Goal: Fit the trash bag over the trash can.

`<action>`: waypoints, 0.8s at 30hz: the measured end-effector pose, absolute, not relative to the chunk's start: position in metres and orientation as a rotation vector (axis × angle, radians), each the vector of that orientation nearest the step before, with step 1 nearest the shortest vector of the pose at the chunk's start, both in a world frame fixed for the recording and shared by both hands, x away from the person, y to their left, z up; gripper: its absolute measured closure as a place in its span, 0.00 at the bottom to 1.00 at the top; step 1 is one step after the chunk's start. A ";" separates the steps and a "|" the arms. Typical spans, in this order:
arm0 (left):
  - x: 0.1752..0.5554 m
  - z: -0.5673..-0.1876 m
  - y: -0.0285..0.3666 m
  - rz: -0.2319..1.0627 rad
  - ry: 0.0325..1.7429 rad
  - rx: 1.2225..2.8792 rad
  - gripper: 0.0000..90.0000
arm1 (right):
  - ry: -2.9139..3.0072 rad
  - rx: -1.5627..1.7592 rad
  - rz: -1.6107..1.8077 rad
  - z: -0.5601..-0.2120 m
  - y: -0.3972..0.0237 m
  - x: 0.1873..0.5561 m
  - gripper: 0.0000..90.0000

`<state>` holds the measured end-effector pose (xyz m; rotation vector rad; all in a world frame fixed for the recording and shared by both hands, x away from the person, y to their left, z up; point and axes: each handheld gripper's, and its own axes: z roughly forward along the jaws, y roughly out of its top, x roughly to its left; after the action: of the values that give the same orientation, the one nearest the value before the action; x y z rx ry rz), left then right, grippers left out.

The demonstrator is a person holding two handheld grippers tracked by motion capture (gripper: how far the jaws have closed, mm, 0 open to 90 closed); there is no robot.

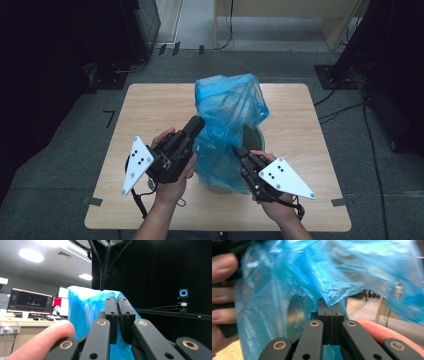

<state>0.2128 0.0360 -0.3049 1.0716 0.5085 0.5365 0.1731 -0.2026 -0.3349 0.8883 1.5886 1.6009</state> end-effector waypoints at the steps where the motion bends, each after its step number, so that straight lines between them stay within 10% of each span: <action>1: 0.213 -0.306 0.039 0.544 0.512 1.072 0.97 | 1.575 0.896 1.596 -0.335 -0.204 0.173 1.00; 24: 0.201 -0.338 0.106 0.609 0.653 1.126 1.00 | 1.449 1.015 1.437 -0.341 -0.263 0.158 1.00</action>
<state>0.2005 0.1062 -0.3383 1.1260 0.6528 0.6086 0.1576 -0.2632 -0.3410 1.0150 1.4485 1.4368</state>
